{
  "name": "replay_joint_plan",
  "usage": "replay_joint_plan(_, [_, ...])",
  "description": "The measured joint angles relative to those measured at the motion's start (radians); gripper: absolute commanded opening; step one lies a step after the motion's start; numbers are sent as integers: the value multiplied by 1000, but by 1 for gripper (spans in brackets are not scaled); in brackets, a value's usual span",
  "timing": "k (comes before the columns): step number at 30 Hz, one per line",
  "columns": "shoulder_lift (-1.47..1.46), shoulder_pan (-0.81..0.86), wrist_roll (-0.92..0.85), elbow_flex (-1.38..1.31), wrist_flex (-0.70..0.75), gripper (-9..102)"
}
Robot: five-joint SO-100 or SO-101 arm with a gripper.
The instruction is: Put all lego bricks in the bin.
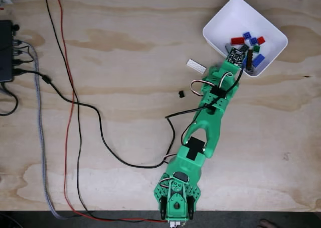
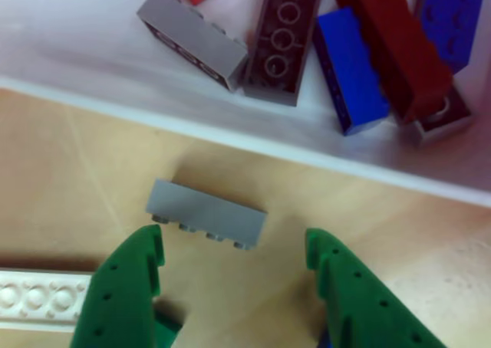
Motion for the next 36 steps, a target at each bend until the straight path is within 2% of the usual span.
replay_joint_plan(8, [-15,14,0,0,-146,19])
replay_joint_plan(21, [-29,9,-37,46,-229,18])
replay_joint_plan(27, [-3,-23,-29,92,-209,18])
replay_joint_plan(32, [51,-35,-18,106,-189,0])
replay_joint_plan(36, [52,-51,-18,109,-193,0])
